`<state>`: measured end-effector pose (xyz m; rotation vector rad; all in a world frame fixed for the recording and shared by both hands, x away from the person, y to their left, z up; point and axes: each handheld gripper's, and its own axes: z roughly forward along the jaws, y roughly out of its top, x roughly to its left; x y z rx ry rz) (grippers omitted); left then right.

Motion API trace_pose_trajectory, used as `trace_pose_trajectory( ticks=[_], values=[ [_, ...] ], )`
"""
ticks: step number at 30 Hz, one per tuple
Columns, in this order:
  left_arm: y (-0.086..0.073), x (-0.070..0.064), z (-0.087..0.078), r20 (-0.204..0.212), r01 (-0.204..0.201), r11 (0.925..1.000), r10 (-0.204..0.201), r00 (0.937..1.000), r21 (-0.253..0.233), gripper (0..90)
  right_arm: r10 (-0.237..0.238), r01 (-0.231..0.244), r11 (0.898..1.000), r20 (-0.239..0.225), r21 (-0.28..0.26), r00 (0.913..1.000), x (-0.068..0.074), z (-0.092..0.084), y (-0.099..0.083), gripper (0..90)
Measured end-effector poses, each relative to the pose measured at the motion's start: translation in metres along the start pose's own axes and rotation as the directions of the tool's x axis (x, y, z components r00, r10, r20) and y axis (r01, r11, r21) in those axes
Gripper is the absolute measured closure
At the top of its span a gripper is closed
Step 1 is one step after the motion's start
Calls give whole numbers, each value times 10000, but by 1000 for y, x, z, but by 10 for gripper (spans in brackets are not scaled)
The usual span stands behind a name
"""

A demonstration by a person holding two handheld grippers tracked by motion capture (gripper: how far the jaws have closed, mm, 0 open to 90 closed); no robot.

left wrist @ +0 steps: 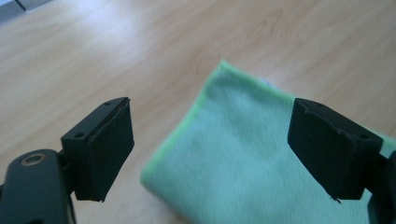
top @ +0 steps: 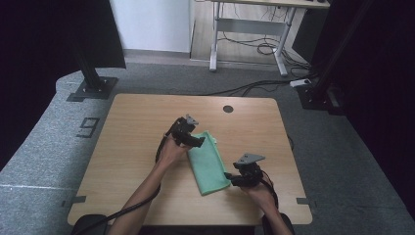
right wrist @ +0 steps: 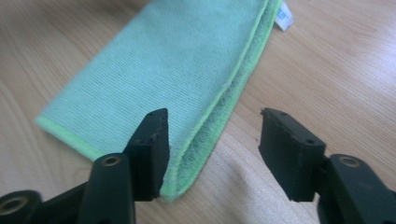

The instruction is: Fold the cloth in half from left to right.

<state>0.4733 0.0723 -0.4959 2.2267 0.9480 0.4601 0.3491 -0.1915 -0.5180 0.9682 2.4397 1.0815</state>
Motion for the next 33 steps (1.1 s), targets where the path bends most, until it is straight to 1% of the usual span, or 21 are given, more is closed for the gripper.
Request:
trace_pose_trajectory(
  ticks=[3, 4, 5, 8, 9, 10, 11, 12, 13, 15, 16, 20, 22, 24, 26, 27, 29, 30, 33],
  values=[
    [-14, -4, -2, 5, 61, 9999, -61, 10000, 143, 129, -3, 0, 9997, 112, 225, 9999, -4, 3, -2, 376],
    [-14, -4, -2, 5, 61, 9999, -61, 10000, 143, 122, -3, 0, 9997, 112, 225, 9999, -4, 3, -2, 376],
    [-24, -6, -3, 97, 152, 9997, -154, 9998, 216, 117, 32, -35, 9994, 91, 339, 10000, -7, 5, -4, 367],
    [-37, -9, -6, 195, 224, 9993, -230, 9995, 310, 113, 36, -39, 9987, 62, 505, 10000, -10, 7, -9, 356],
    [-37, -9, -6, 195, 224, 9993, -230, 9995, 310, 113, 36, -39, 9987, 62, 505, 10000, -10, 7, -9, 356],
    [-44, -12, -8, 206, 301, 9991, -308, 9993, 313, 113, 59, -60, 9982, 11, 590, 10000, -10, 9, -11, 351],
    [-48, -14, -9, 212, 352, 9989, -358, 9991, 309, 113, 14, -14, 9982, 1, 607, 10000, -10, 10, -11, 349],
    [-48, -14, -9, 212, 352, 9989, -358, 9991, 309, 113, 14, -14, 9982, 1, 607, 10000, -10, 10, -11, 349],
    [-54, -16, -10, 242, 411, 9986, -419, 9988, 321, 111, -68, 67, 9975, 7, 703, 10000, -10, 12, -13, 345],
    [-57, -18, -10, 246, 417, 9985, -426, 9988, 352, 111, -160, 159, 9966, 3, 808, 9999, -10, 14, -14, 341],
    [-62, -21, -10, 153, 443, 9982, -449, 9989, 406, 111, -155, 153, 9964, 17, 838, 9999, -9, 15, -15, 340],
    [-69, -24, -8, -30, 260, 9982, -259, 9997, 544, 111, -90, 94, 9965, -48, 829, 9999, -9, 17, -16, 336],
    [-70, -24, -7, -29, 362, 9980, -361, 9993, 511, 111, -61, 66, 9966, -60, 817, 10000, -9, 17, -17, 334],
    [-70, -24, -6, -7, 370, 9981, -370, 9993, 494, 112, 5, 1, 9967, -79, 809, 10000, -9, 17, -17, 333],
    [-71, -22, -5, 33, 409, 9980, -412, 9991, 480, 106, 188, -168, 9969, -252, 773, 9995, -9, 18, -19, 312],
    [-72, -20, -5, 95, 471, 9979, -475, 9988, 453, 102, 193, -173, 9971, -260, 745, 9995, -8, 18, -19, 305],
    [-73, -18, -4, 127, 533, 9975, -540, 9985, 459, 97, 167, -145, 9970, -273, 757, 9995, -7, 19, -19, 303],
    [-74, -14, -4, 162, 659, 9969, -667, 9976, 435, 93, 7, 20, 9974, -377, 722, 9993, -4, 20, -18, 294],
    [-74, -11, -4, 146, 741, 9963, -748, 9971, 436, 92, -51, 83, 9973, -436, 725, 9990, 0, 21, -17, 285]
  ],
)
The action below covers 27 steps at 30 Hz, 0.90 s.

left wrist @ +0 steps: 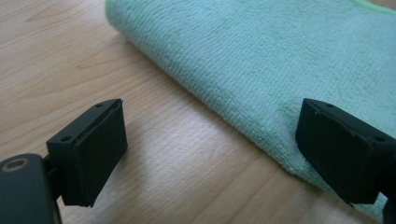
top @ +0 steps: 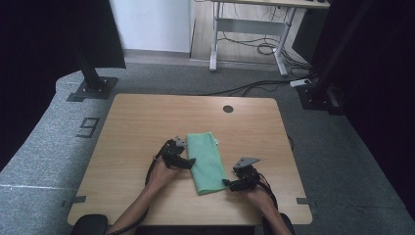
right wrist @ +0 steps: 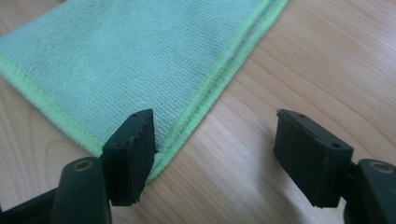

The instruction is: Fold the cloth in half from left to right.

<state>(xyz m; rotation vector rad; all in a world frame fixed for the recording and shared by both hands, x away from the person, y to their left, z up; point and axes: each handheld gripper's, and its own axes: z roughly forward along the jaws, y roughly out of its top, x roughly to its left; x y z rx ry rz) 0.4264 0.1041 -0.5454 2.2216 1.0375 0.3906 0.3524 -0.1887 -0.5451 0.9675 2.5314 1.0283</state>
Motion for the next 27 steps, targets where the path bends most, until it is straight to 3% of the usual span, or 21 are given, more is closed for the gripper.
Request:
trace_pose_trajectory(
  ticks=[12, 22, 27],
  values=[
    [0, 18, -3, -275, -43, 9999, 47, 9996, 150, 93, -282, 283, 9996, -187, 74, 9994, 23, 14, 14, 232],
    [0, 31, -5, -654, 18, 9997, -2, 9979, 240, 93, -439, 444, 9988, -241, 201, 9987, 34, 27, 28, 219],
    [0, 43, -8, -932, 149, 9994, -120, 9956, 303, 94, -556, 563, 9981, -286, 247, 9980, 37, 38, 40, 202]
  ],
)
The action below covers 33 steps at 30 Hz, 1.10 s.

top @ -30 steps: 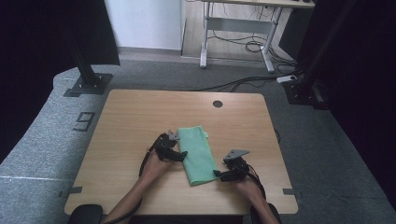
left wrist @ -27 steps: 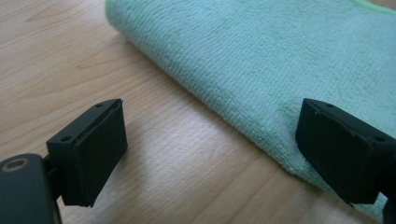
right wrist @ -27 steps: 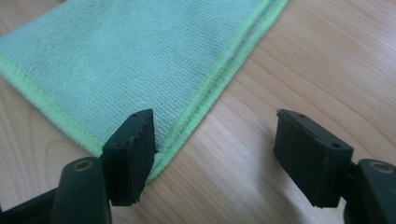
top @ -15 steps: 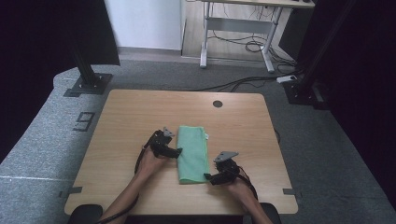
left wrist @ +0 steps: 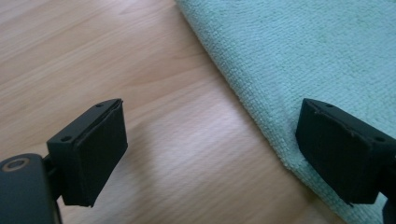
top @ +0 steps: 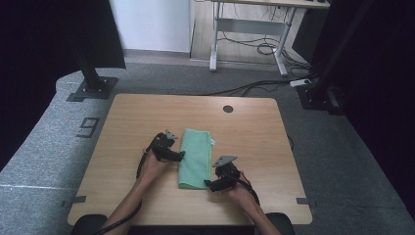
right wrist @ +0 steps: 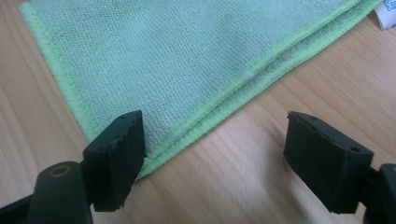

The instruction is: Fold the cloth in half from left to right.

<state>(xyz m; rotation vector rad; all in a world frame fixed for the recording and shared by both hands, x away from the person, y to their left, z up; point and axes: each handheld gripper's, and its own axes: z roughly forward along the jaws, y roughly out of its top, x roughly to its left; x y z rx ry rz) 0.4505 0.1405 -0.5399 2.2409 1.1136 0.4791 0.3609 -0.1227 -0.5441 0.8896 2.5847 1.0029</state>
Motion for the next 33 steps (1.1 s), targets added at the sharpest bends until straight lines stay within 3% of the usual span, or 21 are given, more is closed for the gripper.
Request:
trace_pose_trajectory(
  ticks=[2, 9, 17, 21, 28, 33],
  values=[
    [0, 5, 1, 71, 73, 10000, -73, 9999, -24, 98, -85, 85, 10000, 5, 35, 10000, 0, 4, 5, 201],
    [-1, 5, 2, 152, 122, 9999, -120, 9998, -107, 101, 110, -110, 9999, -108, -60, 9999, -1, 4, 4, 198],
    [-2, 6, 2, 331, 274, 9994, -267, 9991, -202, 101, 7, -7, 10000, -142, -46, 9999, -1, 4, 4, 213],
    [-1, 1, -3, 380, 102, 9994, -89, 9992, -327, 133, -176, 174, 9997, -162, -150, 9997, 0, 2, 5, 220],
    [0, -13, -25, 982, -334, 9973, 398, 9944, -660, 115, -362, 346, 9981, -306, -508, 9989, 1, -8, 8, 175],
    [-6, -17, -40, 1187, -514, 9955, 606, 9911, -794, 101, -207, 195, 9977, -183, -650, 9996, -4, -18, 8, 149]
  ],
)
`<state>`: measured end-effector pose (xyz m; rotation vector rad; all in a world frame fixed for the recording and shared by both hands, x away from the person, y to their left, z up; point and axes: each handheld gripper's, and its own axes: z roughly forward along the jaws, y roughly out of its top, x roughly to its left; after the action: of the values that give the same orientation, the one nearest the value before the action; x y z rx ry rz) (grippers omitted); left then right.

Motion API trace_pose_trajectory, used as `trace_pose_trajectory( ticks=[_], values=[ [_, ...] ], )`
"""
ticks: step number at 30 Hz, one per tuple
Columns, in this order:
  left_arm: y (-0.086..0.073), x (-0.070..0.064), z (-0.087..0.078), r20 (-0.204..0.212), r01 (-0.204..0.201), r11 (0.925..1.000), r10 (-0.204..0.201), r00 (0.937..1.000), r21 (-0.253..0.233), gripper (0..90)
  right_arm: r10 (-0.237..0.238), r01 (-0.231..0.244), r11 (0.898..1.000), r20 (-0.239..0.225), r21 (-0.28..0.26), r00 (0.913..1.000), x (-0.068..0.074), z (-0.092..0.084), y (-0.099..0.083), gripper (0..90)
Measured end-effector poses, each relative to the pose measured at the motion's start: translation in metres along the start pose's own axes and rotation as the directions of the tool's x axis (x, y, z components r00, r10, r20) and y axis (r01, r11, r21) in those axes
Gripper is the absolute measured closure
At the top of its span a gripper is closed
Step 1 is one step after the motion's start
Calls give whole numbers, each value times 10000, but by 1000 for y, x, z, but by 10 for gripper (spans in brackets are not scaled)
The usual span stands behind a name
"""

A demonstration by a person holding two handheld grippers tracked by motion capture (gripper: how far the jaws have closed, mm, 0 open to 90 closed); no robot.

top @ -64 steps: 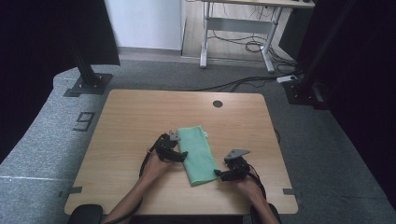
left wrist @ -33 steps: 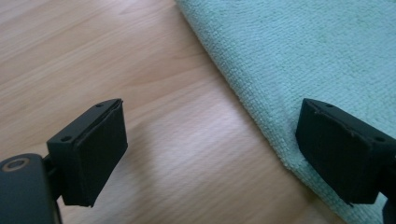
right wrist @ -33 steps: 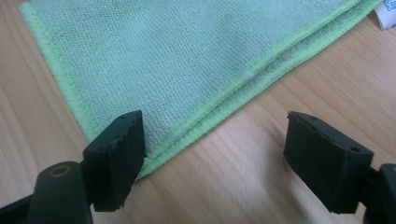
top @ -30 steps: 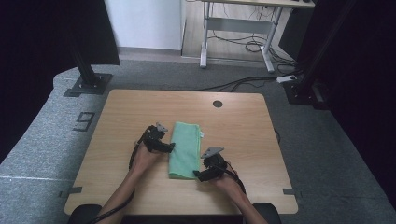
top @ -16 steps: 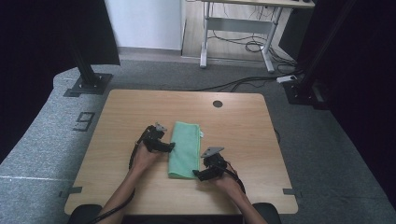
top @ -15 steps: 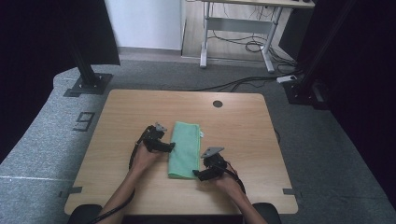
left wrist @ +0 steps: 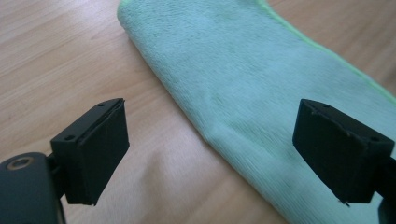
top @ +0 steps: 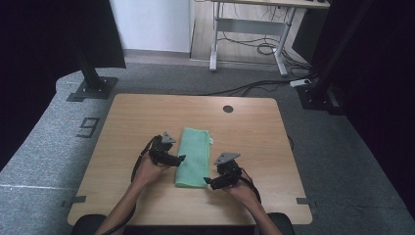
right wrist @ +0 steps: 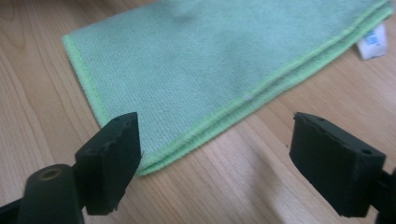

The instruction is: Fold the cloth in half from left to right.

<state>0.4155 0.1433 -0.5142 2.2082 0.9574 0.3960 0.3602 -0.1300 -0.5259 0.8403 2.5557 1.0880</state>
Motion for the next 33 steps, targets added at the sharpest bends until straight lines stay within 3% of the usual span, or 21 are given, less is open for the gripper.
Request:
trace_pose_trajectory(
  ticks=[8, 16, 25, 33],
  values=[
    [-19, -5, -26, 432, 44, 10000, -40, 9991, -84, 62, 114, -117, 9998, 218, 134, 9997, -8, -13, -6, 92],
    [-39, -8, -46, 273, -144, 9999, 144, 9995, 15, 36, 189, -200, 9997, 590, 172, 9981, -14, -23, -15, 30],
    [-62, -10, -57, 62, -198, 9996, 197, 9998, 188, 7, 367, -375, 9993, 935, 70, 9949, -20, -35, -29, 13],
    [-77, -6, -55, 4, -19, 9995, 19, 10000, 323, 0, 491, -521, 9984, 1180, 221, 9918, -26, -35, -40, 5]
  ],
)
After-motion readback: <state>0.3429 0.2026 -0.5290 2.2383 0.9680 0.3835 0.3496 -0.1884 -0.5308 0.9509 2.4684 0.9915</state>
